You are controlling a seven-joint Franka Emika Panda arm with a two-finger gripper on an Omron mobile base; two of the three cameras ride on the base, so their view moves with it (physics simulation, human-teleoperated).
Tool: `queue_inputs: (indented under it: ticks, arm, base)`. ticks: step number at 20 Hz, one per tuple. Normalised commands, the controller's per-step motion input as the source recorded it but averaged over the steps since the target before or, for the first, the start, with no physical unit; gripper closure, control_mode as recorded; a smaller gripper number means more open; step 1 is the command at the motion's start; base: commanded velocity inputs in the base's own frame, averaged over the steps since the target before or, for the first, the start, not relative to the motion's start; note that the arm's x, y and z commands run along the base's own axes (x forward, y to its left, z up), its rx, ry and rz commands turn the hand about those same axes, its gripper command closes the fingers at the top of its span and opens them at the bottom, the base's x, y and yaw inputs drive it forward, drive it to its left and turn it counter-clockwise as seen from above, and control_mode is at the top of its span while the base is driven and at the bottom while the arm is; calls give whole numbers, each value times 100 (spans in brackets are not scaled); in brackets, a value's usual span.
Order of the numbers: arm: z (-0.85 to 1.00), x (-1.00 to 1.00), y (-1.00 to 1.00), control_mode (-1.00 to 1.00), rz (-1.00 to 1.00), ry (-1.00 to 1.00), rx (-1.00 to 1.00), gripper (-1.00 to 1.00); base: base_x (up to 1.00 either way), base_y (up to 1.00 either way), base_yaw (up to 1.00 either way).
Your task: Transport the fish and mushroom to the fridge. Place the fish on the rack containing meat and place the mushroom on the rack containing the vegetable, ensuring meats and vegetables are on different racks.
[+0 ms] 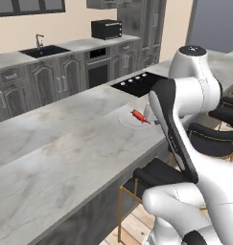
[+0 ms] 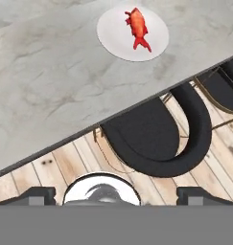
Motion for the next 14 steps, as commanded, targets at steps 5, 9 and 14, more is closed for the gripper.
queue_inputs:
  ticks: [5,9,14]
  arm:
    - [-20,90,-17,-100,6,6,0,-100]
    - [-25,77,-22,-100,10,8,0,-100]
    - [-30,54,-10,-100,8,8,0,-100]
  base:
    - [0,0,0]
    - [0,0,0]
    - [0,0,0]
